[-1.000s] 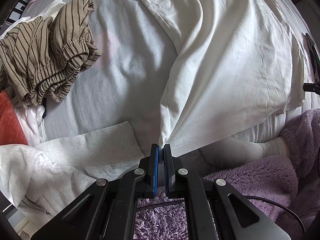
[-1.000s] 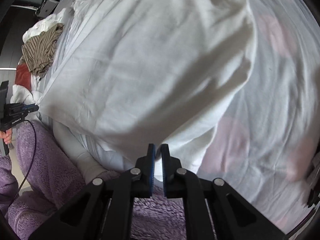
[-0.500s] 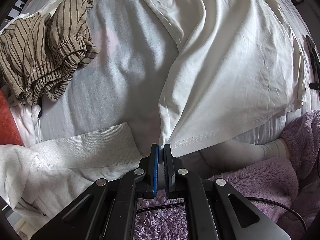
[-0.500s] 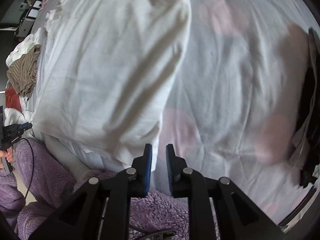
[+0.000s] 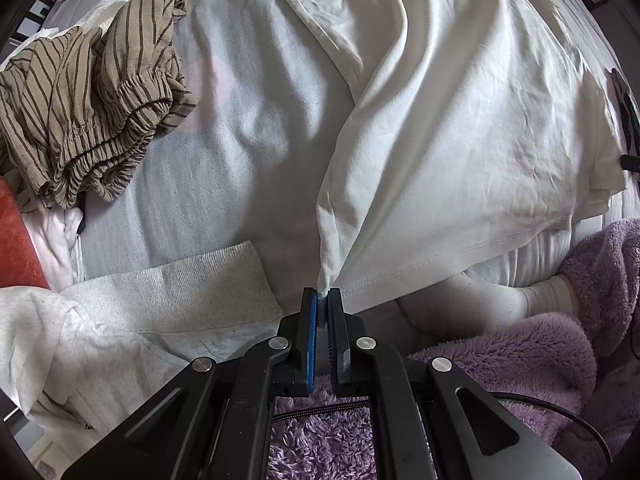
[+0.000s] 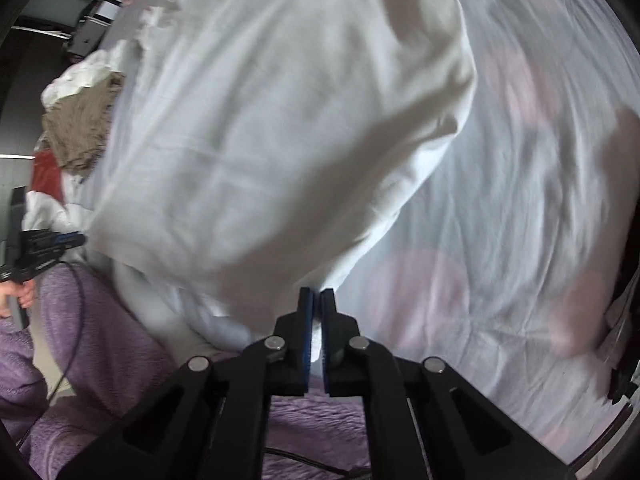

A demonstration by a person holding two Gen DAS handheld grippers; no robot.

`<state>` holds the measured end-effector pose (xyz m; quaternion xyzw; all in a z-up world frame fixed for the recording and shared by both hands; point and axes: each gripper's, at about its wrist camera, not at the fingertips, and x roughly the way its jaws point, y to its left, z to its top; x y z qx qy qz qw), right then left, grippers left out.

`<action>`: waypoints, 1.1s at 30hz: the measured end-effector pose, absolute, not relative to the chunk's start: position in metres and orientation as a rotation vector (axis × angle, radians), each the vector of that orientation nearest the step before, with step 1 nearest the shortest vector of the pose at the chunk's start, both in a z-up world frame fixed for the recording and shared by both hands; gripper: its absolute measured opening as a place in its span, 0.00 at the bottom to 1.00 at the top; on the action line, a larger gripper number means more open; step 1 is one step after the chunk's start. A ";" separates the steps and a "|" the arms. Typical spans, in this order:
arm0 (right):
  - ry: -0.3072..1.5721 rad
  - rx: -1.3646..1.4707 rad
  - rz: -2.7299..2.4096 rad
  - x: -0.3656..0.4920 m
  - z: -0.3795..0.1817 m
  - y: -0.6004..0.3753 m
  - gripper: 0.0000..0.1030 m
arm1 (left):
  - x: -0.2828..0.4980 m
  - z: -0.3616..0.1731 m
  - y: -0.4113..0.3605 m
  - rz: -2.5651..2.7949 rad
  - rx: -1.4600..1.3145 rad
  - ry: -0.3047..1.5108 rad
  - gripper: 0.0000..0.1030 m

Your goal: Fold clothes

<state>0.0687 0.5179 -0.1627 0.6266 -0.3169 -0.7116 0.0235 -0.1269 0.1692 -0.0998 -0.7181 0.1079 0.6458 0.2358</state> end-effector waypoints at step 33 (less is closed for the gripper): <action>-0.945 2.493 -2.133 0.143 -0.247 0.618 0.01 | -0.144 -0.088 0.155 1.695 -2.041 0.057 0.06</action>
